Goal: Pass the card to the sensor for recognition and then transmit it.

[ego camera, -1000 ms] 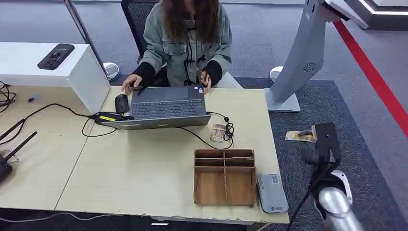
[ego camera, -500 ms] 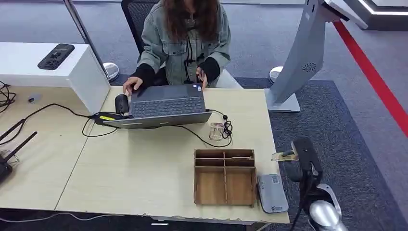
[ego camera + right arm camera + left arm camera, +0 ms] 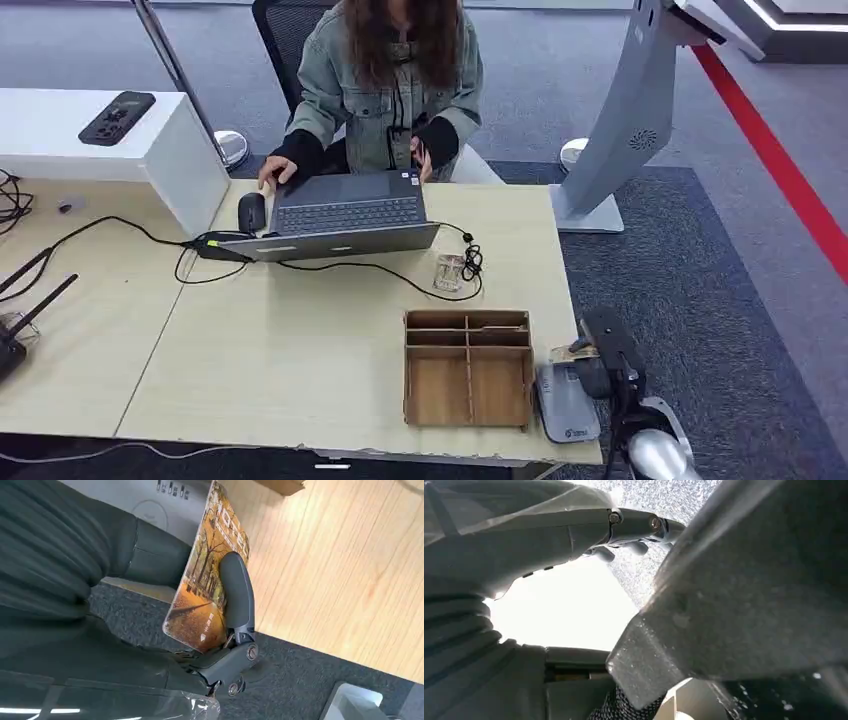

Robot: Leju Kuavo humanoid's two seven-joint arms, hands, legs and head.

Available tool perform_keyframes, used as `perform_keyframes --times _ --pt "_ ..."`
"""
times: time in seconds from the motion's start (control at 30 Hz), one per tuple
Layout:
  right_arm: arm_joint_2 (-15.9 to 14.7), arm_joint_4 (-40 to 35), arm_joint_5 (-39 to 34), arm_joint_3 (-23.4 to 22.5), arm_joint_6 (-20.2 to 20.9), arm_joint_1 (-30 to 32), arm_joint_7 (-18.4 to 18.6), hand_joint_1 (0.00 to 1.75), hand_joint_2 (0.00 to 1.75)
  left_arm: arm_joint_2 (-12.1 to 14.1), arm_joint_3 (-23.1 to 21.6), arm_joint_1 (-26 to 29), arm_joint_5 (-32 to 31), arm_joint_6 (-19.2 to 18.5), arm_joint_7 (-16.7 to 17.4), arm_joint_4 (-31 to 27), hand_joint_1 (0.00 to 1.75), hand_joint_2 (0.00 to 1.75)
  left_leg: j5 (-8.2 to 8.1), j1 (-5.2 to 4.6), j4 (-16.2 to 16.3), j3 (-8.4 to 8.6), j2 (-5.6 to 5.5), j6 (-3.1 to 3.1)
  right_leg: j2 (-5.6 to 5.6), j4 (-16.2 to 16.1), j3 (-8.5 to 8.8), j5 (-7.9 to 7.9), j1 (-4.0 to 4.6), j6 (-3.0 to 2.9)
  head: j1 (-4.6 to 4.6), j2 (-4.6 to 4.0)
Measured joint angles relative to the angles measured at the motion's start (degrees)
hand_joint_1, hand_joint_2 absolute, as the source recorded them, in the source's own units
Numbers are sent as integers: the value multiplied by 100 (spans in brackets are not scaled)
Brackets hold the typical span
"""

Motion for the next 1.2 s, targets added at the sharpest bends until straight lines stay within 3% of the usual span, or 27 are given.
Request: perform_keyframes --times 0.93,1.2 --pt "-260 365 406 -18 -391 -24 59 175 175 11 -15 3 68 -2 48 0 0 0 -6 -7 0 14 6 9 5 0 13 -6 -6 9 0 0" --pt "-251 65 888 -308 -398 -604 -22 175 175 9 -26 1 -37 0 46 0 0 0 -3 -20 0 21 13 13 15 10 15 -3 -21 11 -2 0"
